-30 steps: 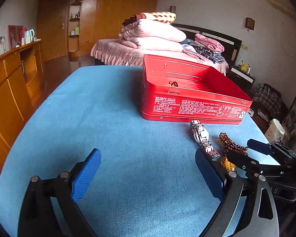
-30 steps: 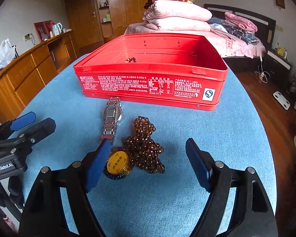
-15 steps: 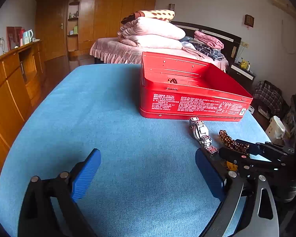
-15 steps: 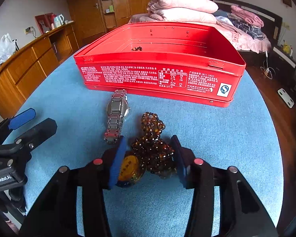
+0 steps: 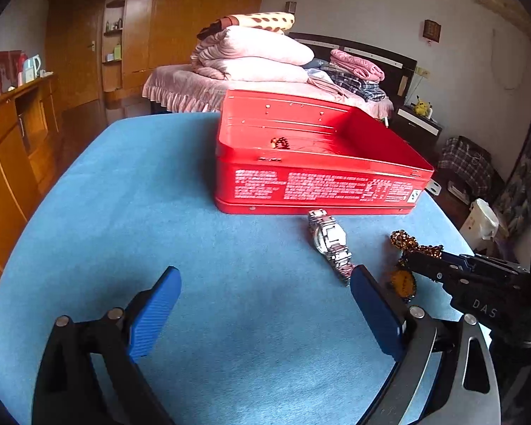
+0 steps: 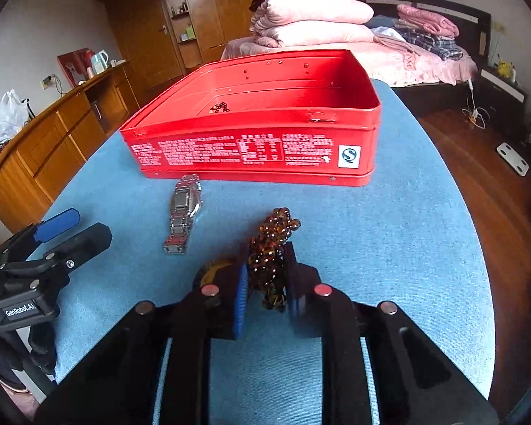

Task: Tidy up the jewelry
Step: 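Grasp the silver watch with the left gripper while the right grasps the brown bead bracelet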

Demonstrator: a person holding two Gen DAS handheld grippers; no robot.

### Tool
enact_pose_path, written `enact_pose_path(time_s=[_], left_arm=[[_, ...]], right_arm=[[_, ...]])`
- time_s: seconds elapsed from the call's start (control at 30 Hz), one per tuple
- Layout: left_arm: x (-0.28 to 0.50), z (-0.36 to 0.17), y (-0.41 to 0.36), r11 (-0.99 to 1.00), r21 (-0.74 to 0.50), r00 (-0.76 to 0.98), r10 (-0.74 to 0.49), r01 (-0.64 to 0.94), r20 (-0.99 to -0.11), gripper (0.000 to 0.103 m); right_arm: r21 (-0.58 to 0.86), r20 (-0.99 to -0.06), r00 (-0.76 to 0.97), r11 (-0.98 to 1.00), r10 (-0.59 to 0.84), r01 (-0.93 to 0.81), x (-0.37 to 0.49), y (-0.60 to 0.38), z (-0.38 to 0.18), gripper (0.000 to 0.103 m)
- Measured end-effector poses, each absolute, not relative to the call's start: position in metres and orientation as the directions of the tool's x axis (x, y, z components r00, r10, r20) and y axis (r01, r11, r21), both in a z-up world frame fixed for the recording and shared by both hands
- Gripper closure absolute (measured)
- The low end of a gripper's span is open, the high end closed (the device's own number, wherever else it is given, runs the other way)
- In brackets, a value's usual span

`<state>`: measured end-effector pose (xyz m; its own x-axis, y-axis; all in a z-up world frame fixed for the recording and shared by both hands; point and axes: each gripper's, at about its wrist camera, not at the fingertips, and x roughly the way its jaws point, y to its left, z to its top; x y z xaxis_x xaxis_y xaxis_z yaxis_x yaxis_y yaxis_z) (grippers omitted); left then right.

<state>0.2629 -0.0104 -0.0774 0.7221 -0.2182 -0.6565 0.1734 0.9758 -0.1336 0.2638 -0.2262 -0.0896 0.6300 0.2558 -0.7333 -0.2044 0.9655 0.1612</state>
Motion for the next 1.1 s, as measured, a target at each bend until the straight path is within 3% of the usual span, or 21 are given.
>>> enact_pose_path(time_s=[0.3,0.43,0.6,0.67,0.73,0.9,1.1], left_arm=[[0.299,-0.084,-0.053,0.966,-0.133,0.662,-0.249,0.221,-0.707,0.01],[0.314,-0.094,-0.058,0.961,-0.169,0.607,-0.271,0.22,-0.747,0.019],[0.322,-0.099,-0.064,0.967,-0.146,0.595,-0.243,0.208,-0.766,0.021],[0.322,-0.1,-0.068,0.974,-0.11,0.598,-0.211,0.2,-0.773,0.026],[0.321,-0.099,-0.07,0.977,-0.09,0.605,-0.192,0.195,-0.773,0.043],[0.317,-0.097,-0.07,0.973,-0.096,0.61,-0.209,0.212,-0.764,0.073],[0.317,-0.095,-0.063,0.966,-0.128,0.605,-0.24,0.223,-0.759,0.073]], right_arm=[[0.179,-0.729,0.641,0.97,0.242,-0.162,0.262,-0.246,-0.09,0.086],[0.188,-0.727,0.641,0.97,0.245,-0.156,0.261,-0.25,-0.09,0.086],[0.189,-0.727,0.642,0.97,0.245,-0.155,0.262,-0.251,-0.091,0.086],[0.191,-0.727,0.641,0.969,0.246,-0.155,0.262,-0.251,-0.091,0.086],[0.194,-0.728,0.64,0.969,0.248,-0.155,0.262,-0.251,-0.091,0.086],[0.19,-0.733,0.635,0.97,0.244,-0.153,0.263,-0.25,-0.093,0.086],[0.192,-0.74,0.628,0.97,0.241,-0.146,0.263,-0.252,-0.095,0.081]])
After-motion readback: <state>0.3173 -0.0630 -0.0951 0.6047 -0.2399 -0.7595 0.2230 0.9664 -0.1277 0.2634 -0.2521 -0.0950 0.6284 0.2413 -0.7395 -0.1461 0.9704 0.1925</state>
